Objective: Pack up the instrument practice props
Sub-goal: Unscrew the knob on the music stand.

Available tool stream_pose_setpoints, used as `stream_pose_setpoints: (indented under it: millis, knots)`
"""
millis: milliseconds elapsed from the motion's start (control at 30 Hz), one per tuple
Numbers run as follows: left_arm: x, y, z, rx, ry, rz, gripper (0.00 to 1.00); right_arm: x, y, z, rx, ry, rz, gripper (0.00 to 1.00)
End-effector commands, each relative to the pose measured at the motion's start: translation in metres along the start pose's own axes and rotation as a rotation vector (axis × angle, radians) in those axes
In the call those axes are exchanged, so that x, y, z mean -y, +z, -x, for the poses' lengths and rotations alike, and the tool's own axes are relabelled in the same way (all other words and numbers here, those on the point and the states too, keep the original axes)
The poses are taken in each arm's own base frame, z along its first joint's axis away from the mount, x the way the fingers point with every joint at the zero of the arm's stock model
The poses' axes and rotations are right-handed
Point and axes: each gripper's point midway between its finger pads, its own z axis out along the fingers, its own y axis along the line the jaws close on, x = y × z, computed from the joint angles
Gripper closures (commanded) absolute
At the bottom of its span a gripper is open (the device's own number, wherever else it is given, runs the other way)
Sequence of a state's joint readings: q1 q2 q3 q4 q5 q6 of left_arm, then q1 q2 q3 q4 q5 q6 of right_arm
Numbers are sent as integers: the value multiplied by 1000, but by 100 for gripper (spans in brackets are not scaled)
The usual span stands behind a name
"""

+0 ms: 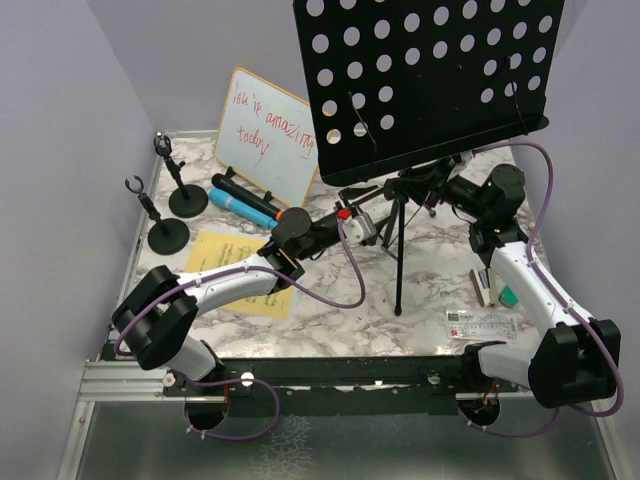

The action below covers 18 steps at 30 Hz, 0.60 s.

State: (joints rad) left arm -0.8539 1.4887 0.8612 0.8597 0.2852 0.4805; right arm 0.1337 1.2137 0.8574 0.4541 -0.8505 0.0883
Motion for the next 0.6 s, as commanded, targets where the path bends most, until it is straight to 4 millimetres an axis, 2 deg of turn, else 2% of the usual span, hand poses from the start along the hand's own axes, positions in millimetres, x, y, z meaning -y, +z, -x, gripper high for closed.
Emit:
stream_pose_setpoints:
  millis: [0, 267, 567]
  knots:
    - [-9, 16, 8, 13, 192, 20, 30, -7, -7, -53, -145, 171, 12, 99]
    - [-17, 28, 4, -24, 172, 64, 33, -8, -7, -52, -143, 170, 12, 99]
    - [-12, 29, -11, -90, 161, 33, 44, -7, -8, -51, -142, 168, 7, 99]
